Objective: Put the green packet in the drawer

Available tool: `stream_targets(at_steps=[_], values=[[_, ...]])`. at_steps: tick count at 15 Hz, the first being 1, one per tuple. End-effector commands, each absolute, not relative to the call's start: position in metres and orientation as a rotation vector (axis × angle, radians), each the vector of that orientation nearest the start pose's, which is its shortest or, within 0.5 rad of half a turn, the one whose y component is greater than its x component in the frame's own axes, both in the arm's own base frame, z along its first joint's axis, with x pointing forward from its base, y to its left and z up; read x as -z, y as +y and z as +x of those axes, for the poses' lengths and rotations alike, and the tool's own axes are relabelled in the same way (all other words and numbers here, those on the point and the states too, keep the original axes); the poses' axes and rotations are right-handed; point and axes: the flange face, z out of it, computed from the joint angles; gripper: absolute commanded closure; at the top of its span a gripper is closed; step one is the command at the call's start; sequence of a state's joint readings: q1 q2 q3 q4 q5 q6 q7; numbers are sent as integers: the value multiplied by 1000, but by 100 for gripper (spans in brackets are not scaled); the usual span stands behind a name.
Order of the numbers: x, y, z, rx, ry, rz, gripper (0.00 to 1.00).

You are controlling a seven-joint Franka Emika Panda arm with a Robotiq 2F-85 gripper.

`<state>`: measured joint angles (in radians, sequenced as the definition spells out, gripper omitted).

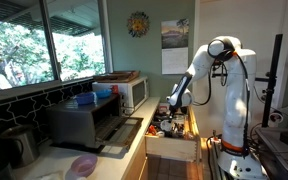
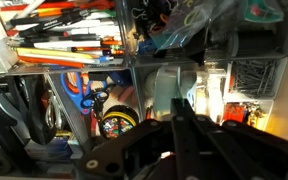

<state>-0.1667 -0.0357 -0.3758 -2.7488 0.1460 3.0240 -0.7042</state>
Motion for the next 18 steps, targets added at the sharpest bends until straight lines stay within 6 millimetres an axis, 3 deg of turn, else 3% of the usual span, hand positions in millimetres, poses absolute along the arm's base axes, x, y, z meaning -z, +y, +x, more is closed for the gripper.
stream_targets(at_steps=[1, 5, 18], values=[[-253, -220, 362, 498, -125, -3258, 100], [-248, -226, 364, 469, -208, -3253, 100], [-250, -226, 362, 481, -184, -3252, 99]])
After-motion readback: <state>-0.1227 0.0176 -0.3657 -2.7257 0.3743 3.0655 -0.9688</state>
